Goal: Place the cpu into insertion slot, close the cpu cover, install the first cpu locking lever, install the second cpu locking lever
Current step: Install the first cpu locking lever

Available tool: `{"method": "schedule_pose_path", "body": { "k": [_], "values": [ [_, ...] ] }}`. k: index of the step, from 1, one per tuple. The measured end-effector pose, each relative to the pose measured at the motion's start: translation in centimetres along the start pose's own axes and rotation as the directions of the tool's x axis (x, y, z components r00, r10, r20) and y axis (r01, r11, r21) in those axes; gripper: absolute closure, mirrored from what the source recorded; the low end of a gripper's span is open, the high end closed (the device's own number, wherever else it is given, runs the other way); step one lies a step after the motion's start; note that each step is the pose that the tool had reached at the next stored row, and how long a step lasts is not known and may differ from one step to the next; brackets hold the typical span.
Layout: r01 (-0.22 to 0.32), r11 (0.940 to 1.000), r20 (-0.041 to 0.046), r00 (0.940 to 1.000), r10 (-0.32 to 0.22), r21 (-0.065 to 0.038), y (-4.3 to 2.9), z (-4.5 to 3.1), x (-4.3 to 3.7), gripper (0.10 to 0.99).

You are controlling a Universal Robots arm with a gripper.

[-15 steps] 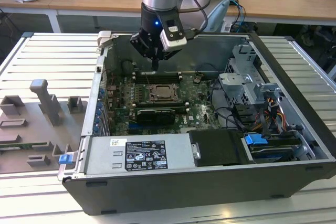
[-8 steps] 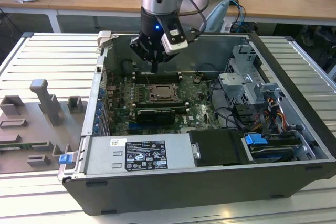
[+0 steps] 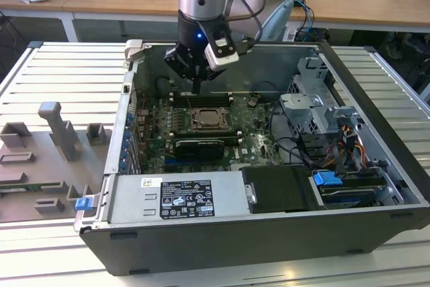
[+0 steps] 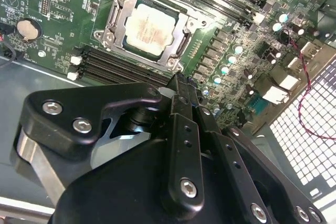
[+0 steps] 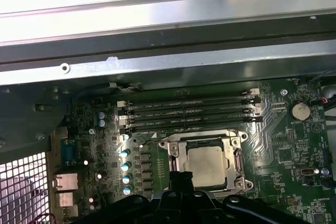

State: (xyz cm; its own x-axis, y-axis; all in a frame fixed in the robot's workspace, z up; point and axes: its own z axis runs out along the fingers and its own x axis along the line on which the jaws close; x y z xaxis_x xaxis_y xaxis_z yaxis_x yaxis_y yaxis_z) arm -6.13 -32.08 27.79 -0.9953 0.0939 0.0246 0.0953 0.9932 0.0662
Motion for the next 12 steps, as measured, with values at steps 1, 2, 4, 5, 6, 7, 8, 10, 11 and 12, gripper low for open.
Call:
{"method": "schedule_pose_path", "body": {
  "k": [1, 2, 4, 5, 6, 7, 8, 10, 11, 12],
  "values": [
    [0.001, 1.0, 0.0, 1.0, -0.001, 0.0, -0.01, 0.05, 0.03, 0.98],
    [0.001, 1.0, 0.0, 1.0, -0.001, 0.0, -0.01, 0.1, 0.06, 0.98],
    [0.002, 1.0, 0.0009, 1.0, -0.002, -0.001, -0.03, 0.14, 0.16, 0.98],
    [0.003, 1.0, 0.0015, 1.0, -0.003, -0.001, -0.04, 0.16, 0.24, 0.98],
    [0.007, 1.0, 0.0038, 1.0, -0.007, -0.001, -0.06, 0.25, 0.43, 0.98],
    [0.011, 0.9999, 0.0057, 0.9999, -0.011, -0.001, -0.08, 0.31, 0.57, 0.98],
    [0.013, 0.9999, 0.007, 0.9999, -0.013, -0.001, -0.08, 0.37, 0.65, 0.98],
    [0.02, 0.9998, 0.0103, 0.9997, -0.02, -0.001, -0.11, 0.55, 0.77, 0.98],
    [0.025, 0.9997, 0.0114, 0.9996, -0.025, -0.001, -0.12, 0.63, 0.81, 0.98],
    [0.029, 0.9996, 0.0124, 0.9995, -0.029, -0.001, -0.13, 0.72, 0.87, 0.98]
  ]
}}
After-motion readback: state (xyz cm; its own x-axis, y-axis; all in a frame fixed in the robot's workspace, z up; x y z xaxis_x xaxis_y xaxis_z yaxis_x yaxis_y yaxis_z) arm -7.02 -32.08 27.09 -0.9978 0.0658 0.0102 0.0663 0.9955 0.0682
